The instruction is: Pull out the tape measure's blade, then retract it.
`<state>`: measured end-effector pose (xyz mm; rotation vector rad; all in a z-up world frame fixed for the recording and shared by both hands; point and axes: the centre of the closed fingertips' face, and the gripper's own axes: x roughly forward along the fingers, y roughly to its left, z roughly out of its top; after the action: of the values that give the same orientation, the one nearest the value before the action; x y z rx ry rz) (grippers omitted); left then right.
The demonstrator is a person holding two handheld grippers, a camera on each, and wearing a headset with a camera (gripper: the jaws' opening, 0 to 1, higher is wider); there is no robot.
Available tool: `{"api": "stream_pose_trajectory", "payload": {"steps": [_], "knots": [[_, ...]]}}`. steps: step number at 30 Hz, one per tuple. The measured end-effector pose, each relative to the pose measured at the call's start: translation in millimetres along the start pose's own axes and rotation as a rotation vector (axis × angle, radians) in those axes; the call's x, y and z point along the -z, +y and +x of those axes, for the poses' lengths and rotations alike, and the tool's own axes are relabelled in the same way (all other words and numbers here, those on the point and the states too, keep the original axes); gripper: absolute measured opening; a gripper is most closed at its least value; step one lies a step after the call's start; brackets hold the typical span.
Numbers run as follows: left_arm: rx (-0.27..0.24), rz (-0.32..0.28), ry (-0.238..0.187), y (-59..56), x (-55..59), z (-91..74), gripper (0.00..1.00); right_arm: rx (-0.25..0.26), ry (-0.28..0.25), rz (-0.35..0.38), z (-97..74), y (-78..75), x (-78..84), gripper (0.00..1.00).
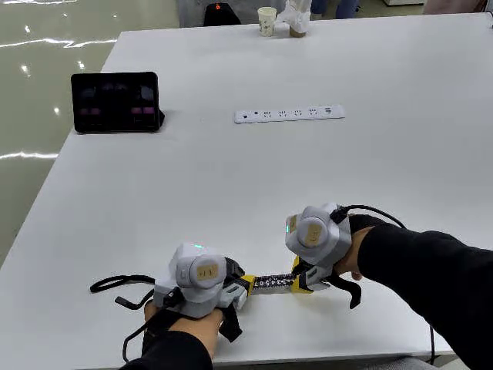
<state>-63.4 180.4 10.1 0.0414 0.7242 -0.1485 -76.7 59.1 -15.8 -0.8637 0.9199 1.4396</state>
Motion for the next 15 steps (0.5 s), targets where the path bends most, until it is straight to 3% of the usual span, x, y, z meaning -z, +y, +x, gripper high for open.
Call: {"api": "stream_pose_trajectory", "payload": {"steps": [15], "knots": [[0.002,-0.001,0.001,0.4,0.2,0.3,0.64,-0.006,-0.019,-0.007,2.8,1.2,-7.6,0.11]]}}
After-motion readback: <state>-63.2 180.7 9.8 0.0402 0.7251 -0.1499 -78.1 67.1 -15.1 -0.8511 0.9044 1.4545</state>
